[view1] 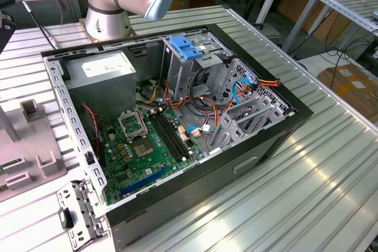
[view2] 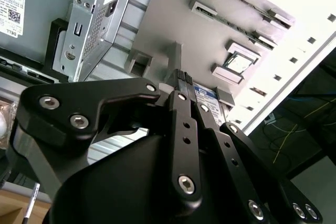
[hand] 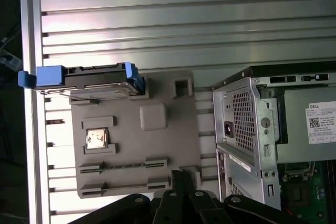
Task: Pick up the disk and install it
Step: 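Reach for the disk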
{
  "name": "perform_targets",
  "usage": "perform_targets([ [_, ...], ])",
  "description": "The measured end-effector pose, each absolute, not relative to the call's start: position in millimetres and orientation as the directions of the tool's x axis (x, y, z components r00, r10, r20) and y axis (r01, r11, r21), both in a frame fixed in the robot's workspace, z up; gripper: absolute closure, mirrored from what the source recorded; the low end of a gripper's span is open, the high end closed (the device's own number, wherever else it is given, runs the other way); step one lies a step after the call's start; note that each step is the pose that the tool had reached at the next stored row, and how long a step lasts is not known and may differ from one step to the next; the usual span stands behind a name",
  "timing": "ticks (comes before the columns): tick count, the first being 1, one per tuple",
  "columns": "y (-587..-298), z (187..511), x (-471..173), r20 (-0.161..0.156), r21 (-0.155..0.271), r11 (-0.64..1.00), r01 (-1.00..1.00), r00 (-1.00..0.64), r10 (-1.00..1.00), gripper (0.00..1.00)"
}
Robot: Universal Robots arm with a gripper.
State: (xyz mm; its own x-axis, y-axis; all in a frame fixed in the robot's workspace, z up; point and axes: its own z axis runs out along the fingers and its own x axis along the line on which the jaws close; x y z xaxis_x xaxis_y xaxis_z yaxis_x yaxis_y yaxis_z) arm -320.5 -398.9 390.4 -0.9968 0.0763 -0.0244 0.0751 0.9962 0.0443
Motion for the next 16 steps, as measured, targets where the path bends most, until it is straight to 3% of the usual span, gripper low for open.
perform_targets([
  [16, -398.9, 389.4, -341.1, -0.024, 0.044, 0.996, 0.075, -0.997, 0.076, 0.89],
])
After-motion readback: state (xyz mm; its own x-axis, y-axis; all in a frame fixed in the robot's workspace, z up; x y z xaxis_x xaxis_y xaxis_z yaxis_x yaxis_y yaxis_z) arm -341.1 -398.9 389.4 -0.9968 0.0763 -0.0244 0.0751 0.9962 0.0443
